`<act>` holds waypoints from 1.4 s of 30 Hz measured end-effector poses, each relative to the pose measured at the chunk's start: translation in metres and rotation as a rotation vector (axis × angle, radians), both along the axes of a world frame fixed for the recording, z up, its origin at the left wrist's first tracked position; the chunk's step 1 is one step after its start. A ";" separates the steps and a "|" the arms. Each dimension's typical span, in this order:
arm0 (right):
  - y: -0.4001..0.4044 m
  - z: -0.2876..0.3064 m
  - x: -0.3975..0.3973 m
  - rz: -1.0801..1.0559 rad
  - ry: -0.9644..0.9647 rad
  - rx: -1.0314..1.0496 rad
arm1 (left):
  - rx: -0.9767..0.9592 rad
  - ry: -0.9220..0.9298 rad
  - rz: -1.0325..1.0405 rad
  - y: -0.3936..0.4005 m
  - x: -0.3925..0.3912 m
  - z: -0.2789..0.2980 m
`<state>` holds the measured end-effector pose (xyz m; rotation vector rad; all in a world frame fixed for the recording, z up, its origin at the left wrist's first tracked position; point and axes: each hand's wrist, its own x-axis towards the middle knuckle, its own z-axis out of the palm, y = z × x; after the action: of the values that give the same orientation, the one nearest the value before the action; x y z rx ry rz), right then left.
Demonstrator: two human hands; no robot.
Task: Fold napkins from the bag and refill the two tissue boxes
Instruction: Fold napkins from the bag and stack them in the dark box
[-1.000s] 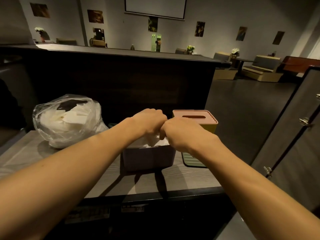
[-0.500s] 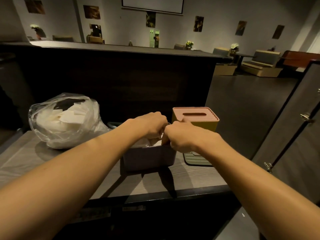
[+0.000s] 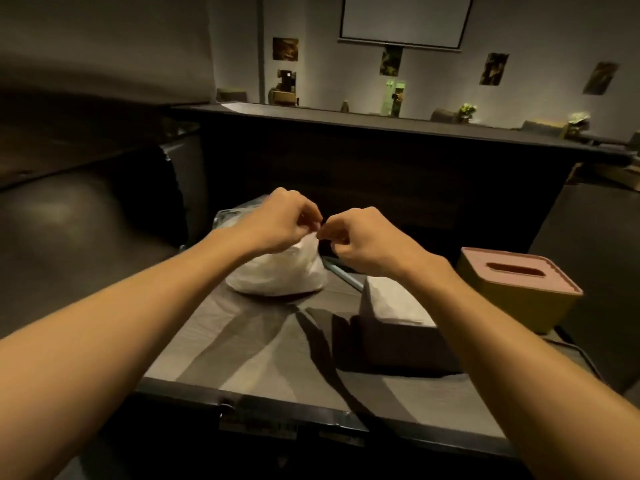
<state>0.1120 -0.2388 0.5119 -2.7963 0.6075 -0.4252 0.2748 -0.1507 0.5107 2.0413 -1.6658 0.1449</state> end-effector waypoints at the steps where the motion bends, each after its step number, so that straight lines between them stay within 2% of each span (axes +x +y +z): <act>1: 0.003 -0.003 0.016 0.044 -0.020 0.011 | -0.025 0.024 0.044 0.008 0.017 -0.003; 5: 0.011 -0.016 0.069 0.130 0.075 -0.014 | 0.007 0.090 0.155 0.025 0.069 -0.018; 9: 0.000 -0.025 0.097 0.027 0.172 -0.028 | 0.145 0.166 0.134 0.027 0.077 -0.032; 12: -0.004 -0.030 0.106 -0.086 0.122 -0.028 | 0.193 0.213 0.116 0.020 0.082 -0.048; 17: -0.002 -0.045 0.108 -0.172 0.036 -0.271 | 0.170 0.284 0.130 0.015 0.083 -0.056; 24: -0.009 -0.051 0.111 -0.232 -0.097 -0.396 | 0.095 0.291 0.146 0.019 0.078 -0.051; 27: -0.009 -0.049 0.109 -0.194 -0.216 -0.287 | 0.033 0.294 0.121 0.024 0.073 -0.048; 30: -0.005 -0.044 0.104 -0.151 -0.392 -0.077 | -0.063 0.282 0.111 0.026 0.069 -0.047; 33: 0.002 -0.037 0.096 -0.150 -0.513 0.055 | -0.172 0.355 0.124 0.027 0.061 -0.050; 37: 0.012 -0.033 0.087 -0.180 -0.684 0.268 | -0.355 0.599 0.225 0.026 0.043 -0.054; 40: 0.022 -0.035 0.078 -0.175 -0.779 0.651 | -0.514 0.779 0.276 0.030 0.027 -0.054; 42: 0.031 -0.043 0.068 -0.143 -0.792 0.926 | -0.599 0.984 0.254 0.038 0.011 -0.058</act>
<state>0.1796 -0.2075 0.4688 -1.5439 0.5873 -0.9177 0.2861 -0.1124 0.4523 1.4507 -0.6421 -0.2251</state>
